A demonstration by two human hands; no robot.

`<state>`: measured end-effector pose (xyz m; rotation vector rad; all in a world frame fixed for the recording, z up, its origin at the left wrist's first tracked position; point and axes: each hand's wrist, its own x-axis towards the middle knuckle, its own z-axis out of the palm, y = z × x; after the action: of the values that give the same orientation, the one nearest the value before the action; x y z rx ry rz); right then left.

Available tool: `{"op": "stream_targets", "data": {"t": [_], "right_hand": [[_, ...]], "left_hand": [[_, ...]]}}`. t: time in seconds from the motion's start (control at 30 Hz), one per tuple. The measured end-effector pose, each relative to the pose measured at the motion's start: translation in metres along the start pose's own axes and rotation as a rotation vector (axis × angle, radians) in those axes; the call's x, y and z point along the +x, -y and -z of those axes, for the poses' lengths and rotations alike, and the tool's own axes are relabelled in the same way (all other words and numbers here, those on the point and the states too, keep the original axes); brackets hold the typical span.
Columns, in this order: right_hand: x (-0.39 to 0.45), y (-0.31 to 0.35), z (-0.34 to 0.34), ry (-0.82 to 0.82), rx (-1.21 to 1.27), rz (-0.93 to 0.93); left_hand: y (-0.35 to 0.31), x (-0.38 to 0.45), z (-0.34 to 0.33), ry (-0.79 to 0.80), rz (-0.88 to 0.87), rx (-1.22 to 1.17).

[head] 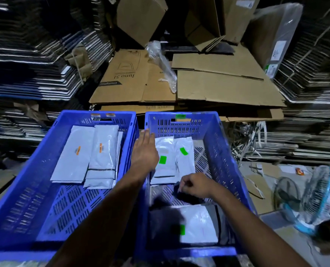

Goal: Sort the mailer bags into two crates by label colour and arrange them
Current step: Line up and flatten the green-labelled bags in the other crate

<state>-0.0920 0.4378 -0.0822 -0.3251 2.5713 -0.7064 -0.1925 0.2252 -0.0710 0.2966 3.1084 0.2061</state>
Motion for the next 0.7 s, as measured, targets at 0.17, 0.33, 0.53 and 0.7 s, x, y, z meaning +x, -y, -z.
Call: {"op": "stream_targets", "data": {"t": [0.17,0.33,0.53,0.7], "right_hand": [[-0.030,0.018,-0.011,0.328,-0.115,-0.007],[-0.034,0.002,-0.015,0.304,0.042,-0.041],[-0.041,-0.015,0.016,0.099,0.362,0.070],[-0.010,-0.030,0.034,-0.316,0.615,-0.039]], "left_hand": [[-0.002,-0.005,0.008,-0.026,0.025,-0.088],[-0.002,-0.007,0.006,-0.027,0.032,-0.120],[-0.002,-0.005,0.012,-0.009,0.032,-0.250],[0.001,0.006,0.017,-0.021,0.037,-0.336]]}}
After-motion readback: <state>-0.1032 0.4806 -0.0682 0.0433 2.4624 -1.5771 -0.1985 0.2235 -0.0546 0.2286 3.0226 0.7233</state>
